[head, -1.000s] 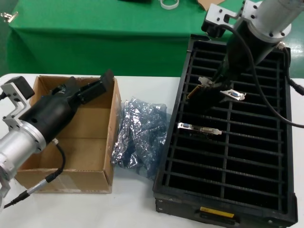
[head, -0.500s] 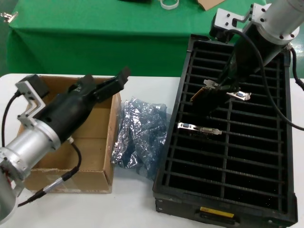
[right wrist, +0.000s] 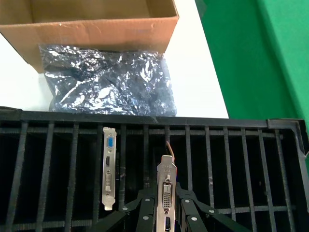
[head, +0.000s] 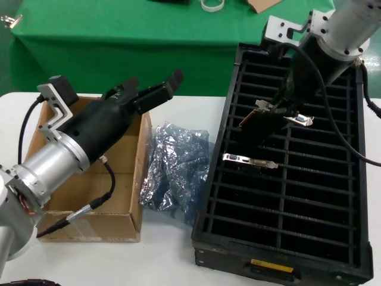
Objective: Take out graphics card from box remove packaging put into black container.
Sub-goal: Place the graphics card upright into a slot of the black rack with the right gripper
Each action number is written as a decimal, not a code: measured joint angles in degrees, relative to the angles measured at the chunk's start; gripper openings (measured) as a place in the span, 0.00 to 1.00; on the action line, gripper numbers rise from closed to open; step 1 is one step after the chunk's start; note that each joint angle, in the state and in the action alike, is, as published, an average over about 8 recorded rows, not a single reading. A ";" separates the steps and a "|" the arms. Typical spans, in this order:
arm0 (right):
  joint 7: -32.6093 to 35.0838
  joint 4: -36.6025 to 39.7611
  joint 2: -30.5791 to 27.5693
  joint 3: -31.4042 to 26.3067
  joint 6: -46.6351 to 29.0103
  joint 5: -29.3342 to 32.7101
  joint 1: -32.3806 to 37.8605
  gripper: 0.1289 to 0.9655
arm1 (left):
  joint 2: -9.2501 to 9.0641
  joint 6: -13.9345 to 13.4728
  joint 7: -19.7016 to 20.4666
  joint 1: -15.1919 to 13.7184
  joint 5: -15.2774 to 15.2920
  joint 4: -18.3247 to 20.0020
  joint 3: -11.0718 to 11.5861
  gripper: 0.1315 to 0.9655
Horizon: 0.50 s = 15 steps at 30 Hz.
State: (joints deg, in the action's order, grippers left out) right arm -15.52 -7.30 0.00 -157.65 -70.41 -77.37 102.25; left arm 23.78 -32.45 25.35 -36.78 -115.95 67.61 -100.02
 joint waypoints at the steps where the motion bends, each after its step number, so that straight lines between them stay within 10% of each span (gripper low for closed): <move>1: 0.00 0.08 0.00 -0.01 0.12 0.16 -0.07 0.07 | -0.13 -0.23 -0.29 -0.17 -0.01 -0.28 0.05 1.00; 15: 0.84 1.70 0.00 -0.03 1.89 1.08 -0.63 0.07 | -1.01 -0.82 -2.52 -0.79 0.66 -1.96 0.47 1.00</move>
State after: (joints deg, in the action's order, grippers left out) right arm -14.68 -5.60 0.00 -157.68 -68.52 -76.29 101.62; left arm 22.78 -33.27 22.83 -37.56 -115.29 65.65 -99.55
